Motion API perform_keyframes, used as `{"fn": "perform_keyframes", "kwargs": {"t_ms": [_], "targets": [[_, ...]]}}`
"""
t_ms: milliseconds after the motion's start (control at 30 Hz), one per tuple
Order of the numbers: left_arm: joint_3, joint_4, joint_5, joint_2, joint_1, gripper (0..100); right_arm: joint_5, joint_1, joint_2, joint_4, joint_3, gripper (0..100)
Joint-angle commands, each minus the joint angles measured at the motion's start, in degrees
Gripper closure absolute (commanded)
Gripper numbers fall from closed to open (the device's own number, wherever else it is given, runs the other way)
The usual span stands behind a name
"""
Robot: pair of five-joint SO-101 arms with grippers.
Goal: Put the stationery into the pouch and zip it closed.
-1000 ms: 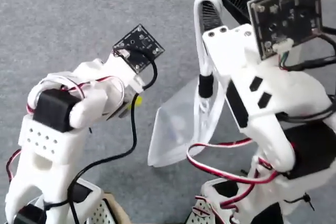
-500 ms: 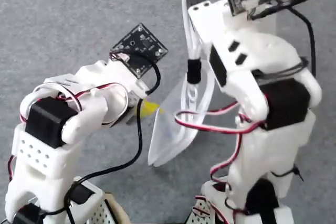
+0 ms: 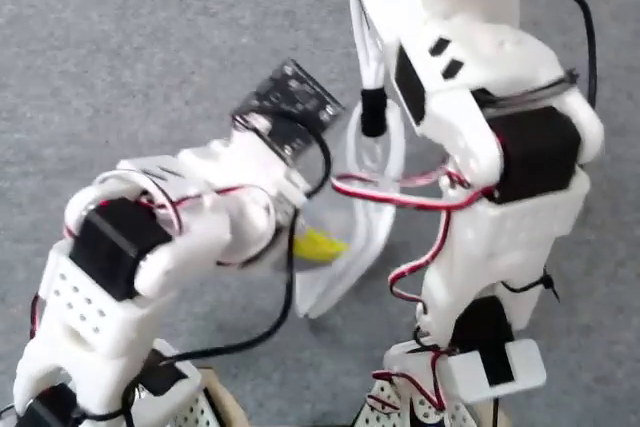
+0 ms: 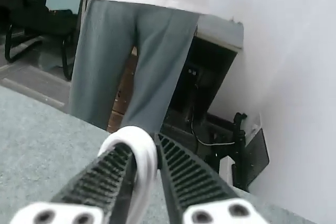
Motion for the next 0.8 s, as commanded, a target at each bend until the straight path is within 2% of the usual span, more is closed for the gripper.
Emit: {"fn": "perform_keyframes", "kwargs": {"t_ms": [0,100,333,467,700,767], "targets": [[-2.42,-0.97,1.76,-0.7,5.93,63,-0.53,0.7,0.13,1.49,-3.56,98.5],[-2.51,-2.73,4.84,-0.7,7.16,63,-0.53,0.7,0.04,2.29,-3.91,98.5],[-7.08,-2.55,5.71,-5.27,7.43,63,-0.79,2.55,0.57,2.02,-3.47,98.5],[-7.16,-2.55,11.78,-5.71,9.1,62,-0.79,2.55,0.57,2.02,-3.47,98.5],[-6.02,-2.9,10.73,-5.8,9.27,63,-1.14,2.29,-1.71,7.82,-7.87,98.5],[-4.62,-2.99,10.73,-5.89,9.27,63,-4.48,2.29,-2.59,10.37,-9.1,98.5]]}}
